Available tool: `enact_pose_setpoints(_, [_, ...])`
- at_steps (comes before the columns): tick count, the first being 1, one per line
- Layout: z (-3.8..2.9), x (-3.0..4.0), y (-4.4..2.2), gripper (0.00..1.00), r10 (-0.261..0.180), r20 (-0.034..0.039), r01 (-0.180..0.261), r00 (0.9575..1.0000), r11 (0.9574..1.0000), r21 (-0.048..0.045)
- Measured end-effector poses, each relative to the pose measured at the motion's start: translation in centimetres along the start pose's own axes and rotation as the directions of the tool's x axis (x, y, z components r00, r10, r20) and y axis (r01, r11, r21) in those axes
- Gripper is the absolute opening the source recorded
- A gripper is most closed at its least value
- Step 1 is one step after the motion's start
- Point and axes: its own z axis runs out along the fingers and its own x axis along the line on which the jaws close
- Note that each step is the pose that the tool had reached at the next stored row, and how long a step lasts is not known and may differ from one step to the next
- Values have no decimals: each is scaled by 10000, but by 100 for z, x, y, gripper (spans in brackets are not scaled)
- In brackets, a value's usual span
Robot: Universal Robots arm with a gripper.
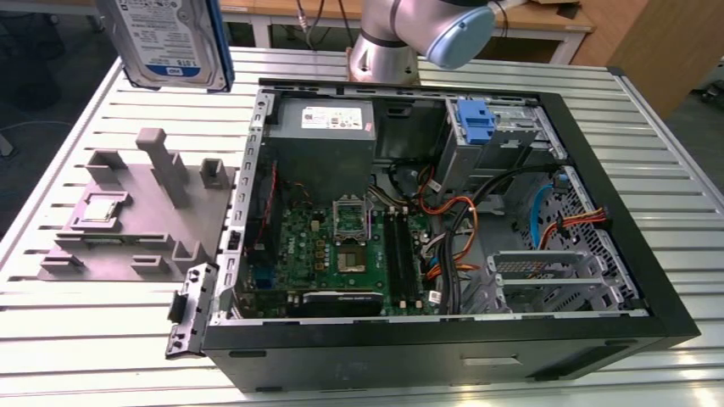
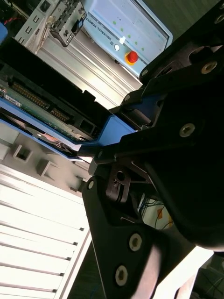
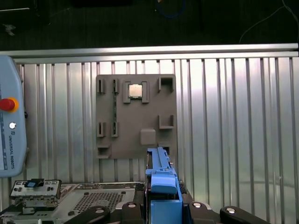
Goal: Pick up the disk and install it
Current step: 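Pick up the disk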
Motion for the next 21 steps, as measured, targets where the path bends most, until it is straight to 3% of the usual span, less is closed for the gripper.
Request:
enact_pose_setpoints(12, [1,-12,-255,36,0,0,0,10000,10000,0])
enact_pose_setpoints(17, [1,-15,-314,36,0,0,0,10000,10000,0])
enact_pose_setpoints(21, [1,-12,-323,36,0,-1,0,10000,10000,1])
